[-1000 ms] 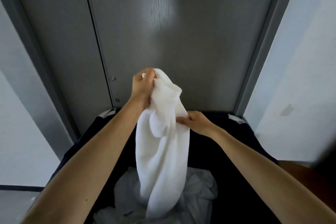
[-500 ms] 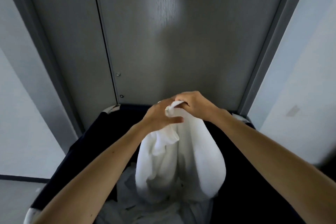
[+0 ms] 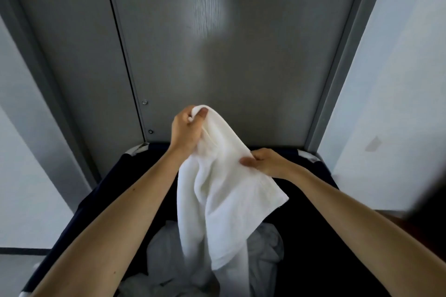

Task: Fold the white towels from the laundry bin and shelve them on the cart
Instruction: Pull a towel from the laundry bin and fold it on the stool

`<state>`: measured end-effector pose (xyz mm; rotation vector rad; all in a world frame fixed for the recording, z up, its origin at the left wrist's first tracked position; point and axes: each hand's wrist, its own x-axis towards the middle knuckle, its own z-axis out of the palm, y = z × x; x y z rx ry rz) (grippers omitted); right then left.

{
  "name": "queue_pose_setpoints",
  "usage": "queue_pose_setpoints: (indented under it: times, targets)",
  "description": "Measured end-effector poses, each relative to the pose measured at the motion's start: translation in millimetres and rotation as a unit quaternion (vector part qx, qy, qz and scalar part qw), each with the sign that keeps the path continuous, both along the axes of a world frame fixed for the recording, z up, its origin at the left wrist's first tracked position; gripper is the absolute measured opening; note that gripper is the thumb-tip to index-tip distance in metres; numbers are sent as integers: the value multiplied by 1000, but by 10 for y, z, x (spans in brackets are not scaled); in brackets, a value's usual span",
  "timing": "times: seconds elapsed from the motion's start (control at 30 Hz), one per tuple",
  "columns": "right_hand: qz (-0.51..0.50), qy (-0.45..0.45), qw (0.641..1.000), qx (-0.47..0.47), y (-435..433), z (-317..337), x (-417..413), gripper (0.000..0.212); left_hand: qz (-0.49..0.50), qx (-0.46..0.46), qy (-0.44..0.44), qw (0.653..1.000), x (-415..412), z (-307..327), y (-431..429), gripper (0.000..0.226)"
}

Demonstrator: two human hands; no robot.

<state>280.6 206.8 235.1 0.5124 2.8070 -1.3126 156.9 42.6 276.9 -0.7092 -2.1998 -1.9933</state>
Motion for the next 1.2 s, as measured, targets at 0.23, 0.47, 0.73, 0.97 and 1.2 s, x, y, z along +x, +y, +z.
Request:
queue_pose_setpoints:
  times: [0.23,0.47,0.73,0.97,1.2]
  targets:
    - [-39,71,983,163,174,113,-29,34,51,-107,-17,993,-202,-274,-176,32]
    - [44,195,957,211,73,237,-151,30,-45,-280,39,958,-78,-558,-279,68]
    - [149,185,950,204,-265,430,-269,22,-135,-208,-6,969,201,-481,-13,10]
    - [43,47,990,125,-4,253,-123,32,-56,-71,-30,995,54,-452,-43,26]
    - [6,119,982,145,83,139,-51,11,-15,-55,-82,995,-74,-585,-148,18]
